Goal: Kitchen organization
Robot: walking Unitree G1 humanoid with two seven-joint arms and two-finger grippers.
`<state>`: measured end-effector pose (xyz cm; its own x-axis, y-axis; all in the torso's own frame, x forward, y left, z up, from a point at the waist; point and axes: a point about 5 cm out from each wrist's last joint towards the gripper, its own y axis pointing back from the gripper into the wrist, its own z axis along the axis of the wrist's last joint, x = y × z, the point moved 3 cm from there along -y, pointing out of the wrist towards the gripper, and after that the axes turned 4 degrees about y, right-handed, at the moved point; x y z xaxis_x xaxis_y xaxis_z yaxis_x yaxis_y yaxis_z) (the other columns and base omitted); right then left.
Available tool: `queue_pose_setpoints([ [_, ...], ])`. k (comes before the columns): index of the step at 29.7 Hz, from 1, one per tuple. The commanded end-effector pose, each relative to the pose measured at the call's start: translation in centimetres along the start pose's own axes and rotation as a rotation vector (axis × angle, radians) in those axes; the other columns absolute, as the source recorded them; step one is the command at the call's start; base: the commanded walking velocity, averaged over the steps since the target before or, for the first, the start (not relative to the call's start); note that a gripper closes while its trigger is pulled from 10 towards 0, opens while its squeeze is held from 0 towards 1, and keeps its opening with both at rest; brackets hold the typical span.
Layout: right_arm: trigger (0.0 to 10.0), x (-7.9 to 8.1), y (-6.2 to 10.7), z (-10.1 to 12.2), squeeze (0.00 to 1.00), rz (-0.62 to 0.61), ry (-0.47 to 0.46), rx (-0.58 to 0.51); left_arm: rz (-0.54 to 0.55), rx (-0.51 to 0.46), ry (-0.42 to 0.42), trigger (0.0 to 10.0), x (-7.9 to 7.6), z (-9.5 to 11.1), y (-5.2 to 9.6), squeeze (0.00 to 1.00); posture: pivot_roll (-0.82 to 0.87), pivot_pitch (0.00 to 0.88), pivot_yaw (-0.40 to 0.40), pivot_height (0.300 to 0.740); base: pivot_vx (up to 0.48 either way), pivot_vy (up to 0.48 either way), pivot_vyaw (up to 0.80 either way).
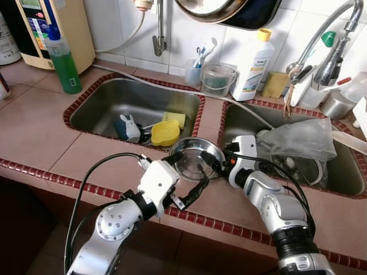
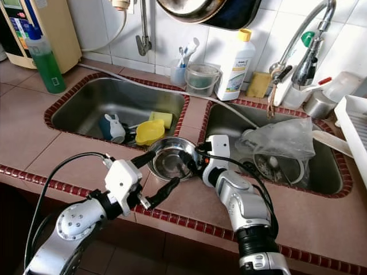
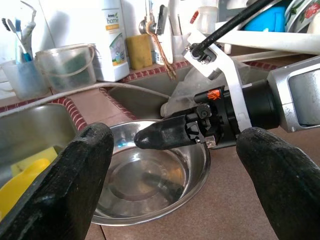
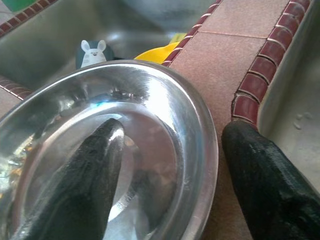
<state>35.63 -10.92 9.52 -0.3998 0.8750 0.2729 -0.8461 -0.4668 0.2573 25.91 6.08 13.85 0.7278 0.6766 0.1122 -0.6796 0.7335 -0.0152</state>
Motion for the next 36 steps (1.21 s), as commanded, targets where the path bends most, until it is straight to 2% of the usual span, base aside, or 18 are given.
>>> queue_pose_setpoints([
  [1,2.3,-0.17,-0.06,0.36,0.00,0.000,-0.026,-0.002,-0.013,-0.012,-0.017,10.0,-0.33,0.55,-0.13,0.00,0.04,0.067,-0.090,0.740,0.000,0.000,0.00],
  [18,2.2,-0.42,-0.18,0.47,0.00,-0.012,-0.067,0.014,-0.002,-0.015,-0.021,10.0,-0.02,0.79,-0.21,0.00,0.04,0.080,-0.086,0.740,0.000,0.000,0.00],
  [26,1.3,-0.41,-0.25,0.57,0.00,-0.013,-0.071,0.010,-0.001,-0.016,-0.025,10.0,0.05,0.85,-0.23,0.00,0.04,0.076,-0.083,0.740,0.000,0.000,0.00],
  [27,0.7,-0.39,-0.27,0.61,0.00,-0.013,-0.073,0.009,-0.002,-0.016,-0.026,10.0,0.06,0.87,-0.25,0.00,0.04,0.076,-0.083,0.740,0.000,0.000,0.00],
  [31,0.7,-0.32,-0.34,0.74,0.00,-0.010,-0.078,0.001,-0.001,-0.018,-0.029,10.0,0.11,0.95,-0.28,0.00,0.04,0.075,-0.082,0.740,0.000,0.000,0.00],
  [32,0.0,-0.29,-0.35,0.75,0.00,-0.009,-0.080,0.000,0.000,-0.018,-0.030,10.0,0.14,0.94,-0.29,0.00,0.04,0.074,-0.082,0.740,0.000,0.000,0.00],
  [36,0.0,-0.27,-0.36,0.79,0.00,-0.007,-0.081,-0.003,0.000,-0.018,-0.029,10.0,0.18,0.96,-0.31,0.00,0.04,0.075,-0.083,0.740,0.000,0.000,0.00],
])
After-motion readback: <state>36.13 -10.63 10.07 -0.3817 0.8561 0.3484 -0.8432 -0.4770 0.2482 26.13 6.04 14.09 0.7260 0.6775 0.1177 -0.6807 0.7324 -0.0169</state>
